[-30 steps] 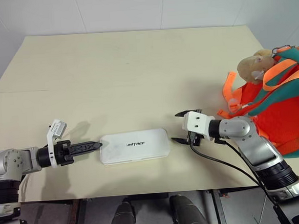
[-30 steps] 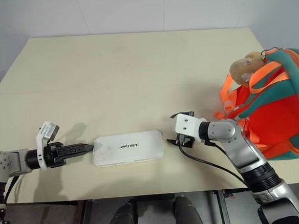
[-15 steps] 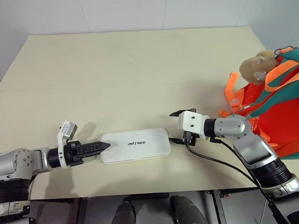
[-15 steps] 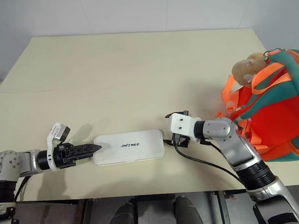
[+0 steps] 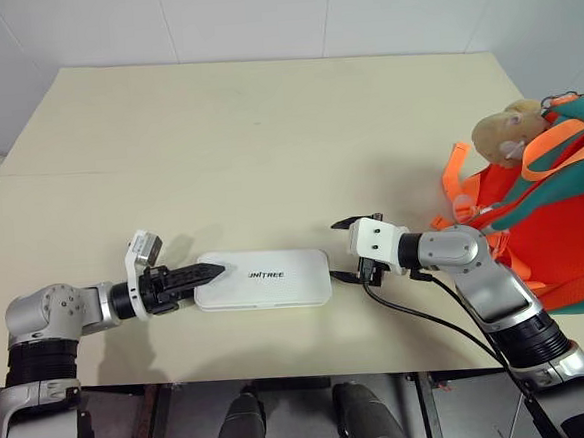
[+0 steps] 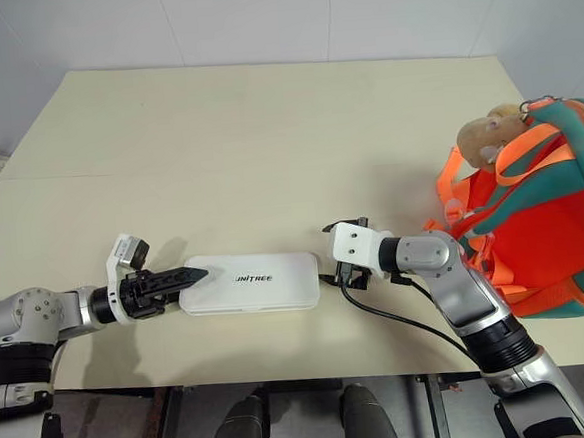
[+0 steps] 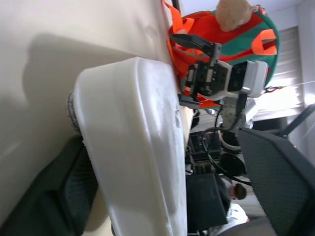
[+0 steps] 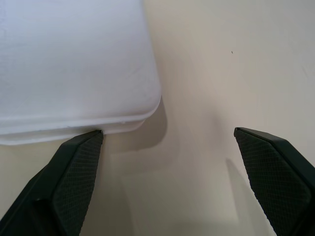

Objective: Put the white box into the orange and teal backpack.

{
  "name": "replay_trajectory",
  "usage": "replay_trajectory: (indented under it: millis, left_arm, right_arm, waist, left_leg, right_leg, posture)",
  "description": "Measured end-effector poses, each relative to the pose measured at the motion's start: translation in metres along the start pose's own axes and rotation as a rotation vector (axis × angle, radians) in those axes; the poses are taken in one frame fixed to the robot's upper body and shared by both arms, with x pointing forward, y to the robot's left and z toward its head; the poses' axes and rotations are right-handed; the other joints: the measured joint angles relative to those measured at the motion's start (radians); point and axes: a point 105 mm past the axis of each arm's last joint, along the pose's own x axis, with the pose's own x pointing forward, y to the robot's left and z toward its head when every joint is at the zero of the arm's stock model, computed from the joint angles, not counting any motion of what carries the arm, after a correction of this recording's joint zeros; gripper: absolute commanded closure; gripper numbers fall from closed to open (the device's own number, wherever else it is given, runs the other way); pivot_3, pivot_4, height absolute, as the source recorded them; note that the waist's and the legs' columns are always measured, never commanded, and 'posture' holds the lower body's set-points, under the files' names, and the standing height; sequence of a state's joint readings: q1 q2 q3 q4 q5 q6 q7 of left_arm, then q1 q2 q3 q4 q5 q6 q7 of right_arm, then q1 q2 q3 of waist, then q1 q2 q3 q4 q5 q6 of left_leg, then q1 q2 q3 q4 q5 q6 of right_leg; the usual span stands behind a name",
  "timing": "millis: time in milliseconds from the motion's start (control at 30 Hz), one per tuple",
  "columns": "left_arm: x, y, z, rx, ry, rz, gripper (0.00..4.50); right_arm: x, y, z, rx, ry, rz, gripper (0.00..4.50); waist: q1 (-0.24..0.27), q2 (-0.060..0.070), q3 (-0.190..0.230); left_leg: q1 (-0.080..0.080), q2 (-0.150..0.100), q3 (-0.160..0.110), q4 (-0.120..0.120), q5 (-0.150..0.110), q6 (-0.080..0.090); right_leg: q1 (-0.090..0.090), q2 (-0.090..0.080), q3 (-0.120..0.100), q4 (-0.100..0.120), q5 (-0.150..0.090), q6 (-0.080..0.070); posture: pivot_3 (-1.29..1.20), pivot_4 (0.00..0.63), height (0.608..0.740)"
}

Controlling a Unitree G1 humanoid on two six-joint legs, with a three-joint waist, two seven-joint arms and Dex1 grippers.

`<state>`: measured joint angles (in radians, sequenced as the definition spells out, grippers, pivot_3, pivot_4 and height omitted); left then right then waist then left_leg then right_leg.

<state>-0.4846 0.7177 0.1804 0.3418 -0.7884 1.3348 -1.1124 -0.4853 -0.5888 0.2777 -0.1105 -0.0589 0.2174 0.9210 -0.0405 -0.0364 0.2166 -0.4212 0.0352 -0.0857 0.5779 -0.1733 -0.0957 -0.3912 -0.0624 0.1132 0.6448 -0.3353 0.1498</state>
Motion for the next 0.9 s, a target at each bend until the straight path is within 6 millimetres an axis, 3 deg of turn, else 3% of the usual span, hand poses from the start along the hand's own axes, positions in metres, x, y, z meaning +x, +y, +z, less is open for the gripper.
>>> replay_trajectory:
  millis: [233, 467, 667, 900]
  left_arm:
    - [0.001, -0.001, -0.001, -0.014, 0.009, -0.015, 3.14]
    - [0.0, -0.003, 0.008, -0.011, -0.024, -0.011, 3.18]
    - [0.006, -0.009, 0.028, 0.02, -0.133, -0.005, 3.18]
    - [0.035, -0.024, 0.037, 0.047, -0.225, -0.074, 3.18]
  right_arm:
    - [-0.002, -0.003, -0.001, 0.001, 0.003, -0.013, 0.0]
    - [-0.005, -0.006, -0.001, 0.019, -0.001, -0.036, 0.0]
    - [-0.025, -0.024, 0.007, 0.097, -0.045, -0.175, 0.0]
    - [-0.062, -0.027, 0.021, 0.328, -0.173, -0.419, 0.0]
  waist:
    - [-0.001, 0.0, 0.0]
    - [-0.004, 0.0, 0.0]
    - [0.005, 0.0, 0.0]
    - [0.014, 0.0, 0.0]
  left_leg:
    - [0.0, 0.0, 0.0, -0.001, 0.0, 0.0]
    - [0.0, 0.0, 0.0, -0.001, 0.0, 0.0]
    - [-0.001, 0.0, -0.001, -0.001, 0.0, 0.0]
    - [-0.002, 0.0, -0.002, -0.001, 0.0, -0.001]
  right_leg:
    - [0.0, 0.0, 0.0, 0.0, 0.0, 0.0]
    - [0.0, 0.0, 0.0, 0.0, 0.0, 0.0]
    - [-0.001, 0.0, 0.0, 0.0, 0.0, 0.0]
    - [0.0, 0.0, -0.002, 0.0, 0.0, 0.001]
  posture:
    - [0.0, 0.15, 0.74]
    - [0.0, 0.15, 0.74]
    - [0.0, 0.15, 0.74]
    - [0.0, 0.15, 0.74]
